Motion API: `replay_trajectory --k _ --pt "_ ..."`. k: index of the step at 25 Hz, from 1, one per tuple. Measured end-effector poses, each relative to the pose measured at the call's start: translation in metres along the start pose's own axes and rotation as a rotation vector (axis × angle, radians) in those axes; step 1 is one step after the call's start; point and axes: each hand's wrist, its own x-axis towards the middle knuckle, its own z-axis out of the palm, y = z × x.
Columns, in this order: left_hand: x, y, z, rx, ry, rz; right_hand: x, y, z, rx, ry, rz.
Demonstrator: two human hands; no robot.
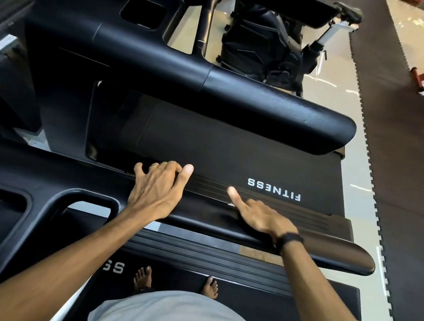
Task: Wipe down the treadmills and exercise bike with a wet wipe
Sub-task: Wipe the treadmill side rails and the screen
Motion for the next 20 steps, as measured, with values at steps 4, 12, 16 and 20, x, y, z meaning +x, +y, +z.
replay_trajectory --k 4,12,16,20 --pt "-0.003 0.000 -0.003 -0.052 0.039 -0.014 0.011 -0.055 0.008 0.030 -0.113 -0.112" --pt "-0.004 0.001 -0.004 -0.167 0.098 -0.063 -0.041 0.022 0.004 -0.015 0.018 -0.172" --pt "-0.004 0.001 -0.005 -0.162 0.057 -0.063 0.004 -0.016 0.007 -0.018 -0.005 -0.061" --pt "-0.002 -0.004 -0.003 -0.214 0.062 -0.110 0.002 -0.058 0.049 -0.216 0.092 -0.373"
